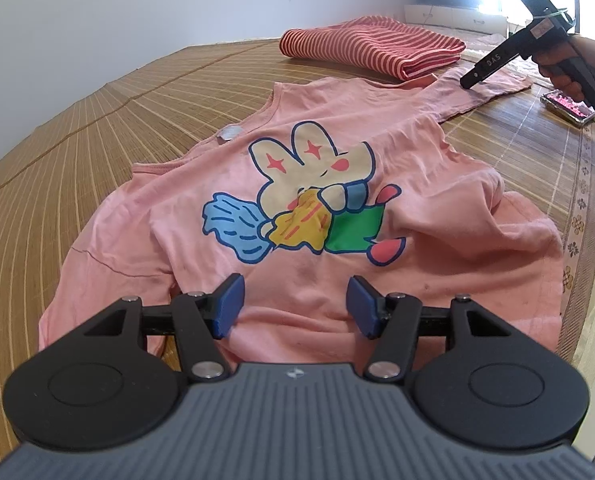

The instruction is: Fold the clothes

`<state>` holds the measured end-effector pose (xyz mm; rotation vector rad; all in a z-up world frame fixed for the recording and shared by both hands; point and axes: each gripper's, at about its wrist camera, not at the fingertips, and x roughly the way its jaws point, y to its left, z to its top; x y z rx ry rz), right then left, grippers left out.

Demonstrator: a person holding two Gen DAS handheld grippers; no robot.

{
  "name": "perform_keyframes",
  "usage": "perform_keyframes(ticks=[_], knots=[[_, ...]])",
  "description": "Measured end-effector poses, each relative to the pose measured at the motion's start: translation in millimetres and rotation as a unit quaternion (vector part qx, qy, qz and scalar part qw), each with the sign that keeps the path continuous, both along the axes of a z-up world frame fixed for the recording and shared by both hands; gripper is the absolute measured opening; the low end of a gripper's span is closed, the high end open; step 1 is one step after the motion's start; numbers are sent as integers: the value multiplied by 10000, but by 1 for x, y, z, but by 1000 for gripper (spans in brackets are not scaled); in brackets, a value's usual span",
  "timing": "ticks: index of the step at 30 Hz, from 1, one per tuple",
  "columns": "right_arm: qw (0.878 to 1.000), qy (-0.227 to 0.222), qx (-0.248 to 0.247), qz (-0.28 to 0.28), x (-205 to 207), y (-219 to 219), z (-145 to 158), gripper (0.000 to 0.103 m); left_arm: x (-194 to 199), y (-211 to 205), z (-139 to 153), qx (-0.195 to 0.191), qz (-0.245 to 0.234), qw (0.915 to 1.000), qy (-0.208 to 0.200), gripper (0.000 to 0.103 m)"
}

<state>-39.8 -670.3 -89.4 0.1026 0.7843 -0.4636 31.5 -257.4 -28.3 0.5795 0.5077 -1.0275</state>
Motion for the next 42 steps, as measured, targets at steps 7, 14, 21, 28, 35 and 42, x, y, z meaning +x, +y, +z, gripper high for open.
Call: perform_keyframes(ticks=[7, 14, 21, 28, 35, 42], knots=[[9884, -734, 1160, 654, 7, 1, 12, 40, 15, -31, 57, -574, 275, 9975, -297, 63], [9861, -669, 1230, 893, 7, 9, 8, 47, 64, -160, 67, -716, 66, 9972, 181, 64], [9856, -629, 1387, 731, -1, -10, -4, 49, 93, -226, 22, -69, 379, 9990, 236, 64], [9894, -477, 1091, 836, 3, 2, -7, 51, 119, -230, 8, -131, 1038, 9939, -352, 65], [9903, -259, 1018, 913, 3, 3, -8, 53, 146, -200, -3, -627, 1361, 9883, -265, 66], [9893, -30, 883, 1160, -1, 10, -9, 66, 141, -182, -3, -694, 1349, 9880, -303, 66]])
